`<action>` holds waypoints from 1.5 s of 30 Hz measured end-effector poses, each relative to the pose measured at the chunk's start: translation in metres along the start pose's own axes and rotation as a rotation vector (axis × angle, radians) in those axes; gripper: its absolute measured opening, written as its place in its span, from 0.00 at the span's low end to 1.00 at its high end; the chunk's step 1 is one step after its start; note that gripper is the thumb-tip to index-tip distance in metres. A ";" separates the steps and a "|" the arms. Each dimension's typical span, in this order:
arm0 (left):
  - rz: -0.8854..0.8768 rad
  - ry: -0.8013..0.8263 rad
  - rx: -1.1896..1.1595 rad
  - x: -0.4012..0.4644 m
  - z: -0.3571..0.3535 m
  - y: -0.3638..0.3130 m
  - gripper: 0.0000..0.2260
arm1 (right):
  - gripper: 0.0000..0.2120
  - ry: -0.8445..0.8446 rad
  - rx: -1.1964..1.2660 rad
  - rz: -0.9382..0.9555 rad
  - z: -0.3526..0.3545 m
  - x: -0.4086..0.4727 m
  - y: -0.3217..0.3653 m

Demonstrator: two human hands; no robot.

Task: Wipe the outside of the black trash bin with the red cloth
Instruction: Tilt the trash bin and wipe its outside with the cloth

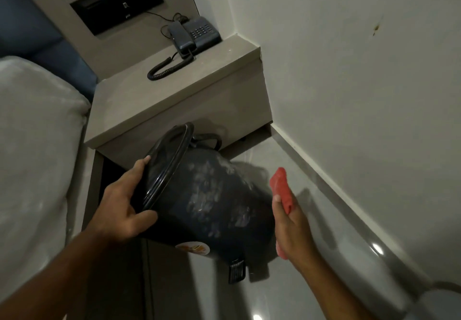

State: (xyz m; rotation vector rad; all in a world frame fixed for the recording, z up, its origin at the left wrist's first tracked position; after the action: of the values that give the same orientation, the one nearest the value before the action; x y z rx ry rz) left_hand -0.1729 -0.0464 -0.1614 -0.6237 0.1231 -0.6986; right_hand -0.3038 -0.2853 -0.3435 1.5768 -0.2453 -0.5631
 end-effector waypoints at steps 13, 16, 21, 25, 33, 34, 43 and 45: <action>-0.037 -0.006 0.100 0.005 -0.005 -0.001 0.46 | 0.26 0.059 -0.500 -0.109 -0.060 0.084 0.029; -0.032 -0.039 0.129 0.013 -0.012 -0.009 0.47 | 0.26 0.014 -0.411 0.171 -0.092 0.072 0.096; -0.015 -0.060 0.158 0.016 -0.014 -0.006 0.48 | 0.28 -0.065 -0.472 0.484 -0.098 0.027 0.082; -0.007 -0.060 0.067 0.023 -0.019 -0.008 0.46 | 0.31 -0.098 -0.518 0.102 -0.043 0.042 -0.011; 0.026 -0.116 0.047 0.032 -0.026 -0.025 0.36 | 0.32 -0.131 -0.244 0.009 -0.077 0.065 0.079; 0.025 -0.132 0.077 0.037 -0.029 -0.029 0.32 | 0.32 -0.177 -0.268 0.154 -0.097 0.050 0.093; 0.131 -0.108 0.080 0.047 -0.035 -0.041 0.30 | 0.30 -0.418 -0.821 0.349 -0.115 -0.053 -0.049; 0.114 -0.089 0.067 0.048 -0.035 -0.042 0.30 | 0.33 -0.565 -0.550 -0.054 -0.096 -0.026 -0.038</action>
State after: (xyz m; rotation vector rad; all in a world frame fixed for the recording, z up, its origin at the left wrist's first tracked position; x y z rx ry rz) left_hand -0.1710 -0.1192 -0.1615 -0.5780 0.0516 -0.5619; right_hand -0.2855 -0.1850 -0.3754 0.8713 -0.4296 -1.0192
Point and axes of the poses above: each hand's wrist, its own x-axis towards the middle knuckle, its own z-axis out of the back of the hand, y = z × x, the point moved 4 cm from there along x, towards the middle knuckle, and after that the axes turned 8 degrees about -x, right-handed, at the moved point
